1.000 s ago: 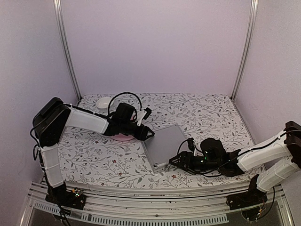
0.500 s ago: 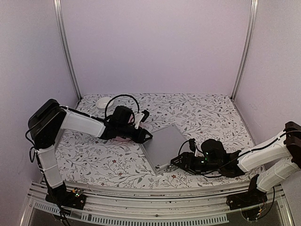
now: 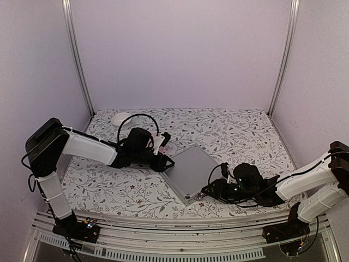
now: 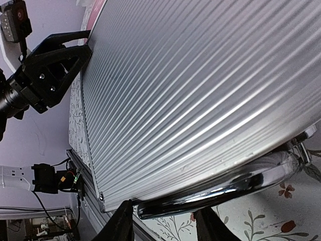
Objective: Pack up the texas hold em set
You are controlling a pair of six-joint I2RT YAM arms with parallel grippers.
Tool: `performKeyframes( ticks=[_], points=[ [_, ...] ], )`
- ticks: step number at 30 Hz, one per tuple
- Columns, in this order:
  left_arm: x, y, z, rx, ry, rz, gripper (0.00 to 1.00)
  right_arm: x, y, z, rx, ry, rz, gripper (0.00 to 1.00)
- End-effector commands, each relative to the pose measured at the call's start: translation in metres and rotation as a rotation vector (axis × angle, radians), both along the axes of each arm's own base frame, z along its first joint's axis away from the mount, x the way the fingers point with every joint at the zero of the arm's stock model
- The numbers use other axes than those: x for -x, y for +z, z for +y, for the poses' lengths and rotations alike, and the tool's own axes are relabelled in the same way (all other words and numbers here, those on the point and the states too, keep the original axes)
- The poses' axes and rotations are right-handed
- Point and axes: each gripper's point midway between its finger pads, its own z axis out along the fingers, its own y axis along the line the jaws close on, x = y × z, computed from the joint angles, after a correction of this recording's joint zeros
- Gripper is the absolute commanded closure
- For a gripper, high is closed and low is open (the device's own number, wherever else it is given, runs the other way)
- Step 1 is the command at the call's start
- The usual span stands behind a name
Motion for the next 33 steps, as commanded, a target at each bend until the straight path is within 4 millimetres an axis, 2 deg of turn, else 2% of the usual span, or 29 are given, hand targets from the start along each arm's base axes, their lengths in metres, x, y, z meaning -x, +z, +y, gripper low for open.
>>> performKeyframes(
  ticks=[1,15,25,33],
  points=[
    [0.075,-0.046,-0.005,-0.070,-0.141,0.240,0.49,-0.022,0.046,0.014,-0.123,-0.038,-0.135,0.62],
    [0.074,-0.048,-0.002,-0.091,-0.135,0.231,0.49,-0.027,0.052,0.013,-0.091,-0.038,-0.162,0.70],
    [0.074,-0.047,-0.002,-0.092,-0.130,0.233,0.49,-0.031,0.064,0.028,-0.093,0.008,-0.193,0.70],
    [0.074,-0.048,-0.002,-0.093,-0.130,0.238,0.49,-0.034,0.071,0.030,-0.088,0.016,-0.210,0.70]
  ],
)
